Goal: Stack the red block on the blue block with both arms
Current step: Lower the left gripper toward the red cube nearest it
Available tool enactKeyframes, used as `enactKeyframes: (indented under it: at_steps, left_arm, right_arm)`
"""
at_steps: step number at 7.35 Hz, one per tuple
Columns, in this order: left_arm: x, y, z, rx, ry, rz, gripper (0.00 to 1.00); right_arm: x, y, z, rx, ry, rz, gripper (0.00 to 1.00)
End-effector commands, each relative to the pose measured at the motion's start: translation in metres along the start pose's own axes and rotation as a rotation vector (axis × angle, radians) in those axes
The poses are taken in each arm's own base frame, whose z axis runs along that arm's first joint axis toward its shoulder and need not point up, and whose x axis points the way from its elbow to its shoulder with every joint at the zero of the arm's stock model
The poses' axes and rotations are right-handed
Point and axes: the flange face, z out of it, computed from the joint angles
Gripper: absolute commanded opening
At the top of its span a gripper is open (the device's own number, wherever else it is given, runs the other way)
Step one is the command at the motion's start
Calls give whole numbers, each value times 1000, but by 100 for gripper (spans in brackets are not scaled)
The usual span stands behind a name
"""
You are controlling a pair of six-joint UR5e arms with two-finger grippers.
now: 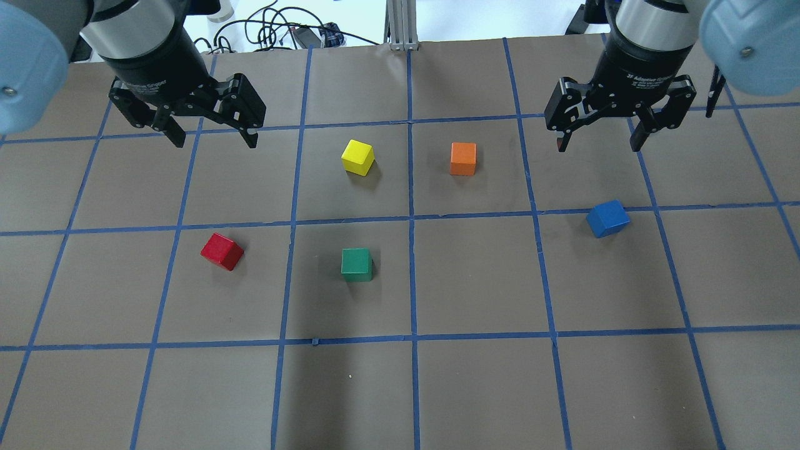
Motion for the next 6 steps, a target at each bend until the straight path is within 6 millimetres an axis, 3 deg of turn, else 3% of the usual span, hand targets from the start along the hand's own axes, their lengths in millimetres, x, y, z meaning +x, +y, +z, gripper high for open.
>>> enactKeyframes:
  at_steps: [1, 4, 6]
  left_arm:
    - [0, 1, 0, 1, -1, 2, 100]
    - [1, 12, 8, -19, 0, 34, 100]
    - [-16, 9, 23, -41, 6, 130, 100]
  right_arm:
    - [0, -1, 2, -4, -3, 1, 100]
    - [0, -1, 3, -6, -3, 1, 100]
    - [1, -1, 3, -6, 0, 1, 100]
